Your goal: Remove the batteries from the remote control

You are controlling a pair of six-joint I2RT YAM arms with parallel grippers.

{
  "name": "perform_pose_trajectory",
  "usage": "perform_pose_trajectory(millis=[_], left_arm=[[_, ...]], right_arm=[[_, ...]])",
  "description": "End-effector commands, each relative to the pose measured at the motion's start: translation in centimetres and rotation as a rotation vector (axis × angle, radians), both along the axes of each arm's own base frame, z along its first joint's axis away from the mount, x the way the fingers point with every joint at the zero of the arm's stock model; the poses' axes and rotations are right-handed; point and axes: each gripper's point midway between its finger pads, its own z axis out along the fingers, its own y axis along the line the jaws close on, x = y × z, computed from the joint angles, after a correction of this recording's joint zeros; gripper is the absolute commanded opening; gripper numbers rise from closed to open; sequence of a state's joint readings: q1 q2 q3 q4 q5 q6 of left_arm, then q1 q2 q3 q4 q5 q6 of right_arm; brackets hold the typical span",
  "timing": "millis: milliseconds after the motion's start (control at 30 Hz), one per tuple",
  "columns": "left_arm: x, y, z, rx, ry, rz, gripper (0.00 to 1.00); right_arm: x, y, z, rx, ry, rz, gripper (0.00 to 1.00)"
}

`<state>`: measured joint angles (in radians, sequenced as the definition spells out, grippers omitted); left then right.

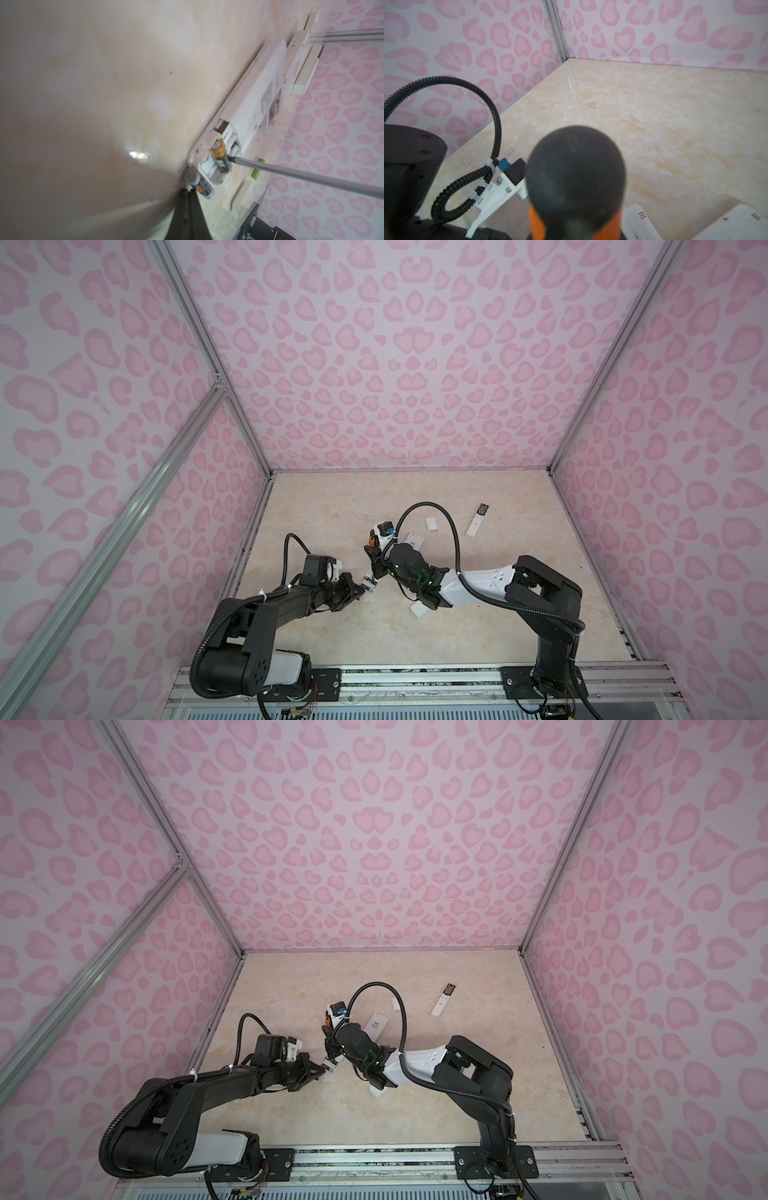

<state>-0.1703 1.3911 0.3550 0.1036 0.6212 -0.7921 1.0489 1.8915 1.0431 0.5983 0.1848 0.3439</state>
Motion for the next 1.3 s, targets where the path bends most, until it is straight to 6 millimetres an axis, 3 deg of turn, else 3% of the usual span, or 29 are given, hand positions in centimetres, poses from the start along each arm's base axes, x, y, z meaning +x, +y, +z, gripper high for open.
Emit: perform_pose_trajectory(millis=[0, 300, 833, 1267], left_arm=[[-0.6, 1.3, -1.7, 0.087, 0.05, 0.035, 0.04], [-0.7, 1.3, -1.9, 0.091, 0.06, 0.032, 0.04], [-0.4, 1.3, -1.3, 0.09, 0.047, 0.03, 0.04], [-0.5, 1.3, -1.3, 0.093, 0.044, 0.027, 0.04]], right_arm=[[-0.7, -0.3, -1.2, -0.104, -0.033, 0.019, 0.0], [-1.3, 1.7, -0.1, -0.131, -0.091, 0.127, 0.0], [-0.2, 1.9, 3.2, -0.055, -0.141, 0.096, 0.0], [0.3, 3.5, 1.5, -0.065, -0.107, 0.142, 0.0]])
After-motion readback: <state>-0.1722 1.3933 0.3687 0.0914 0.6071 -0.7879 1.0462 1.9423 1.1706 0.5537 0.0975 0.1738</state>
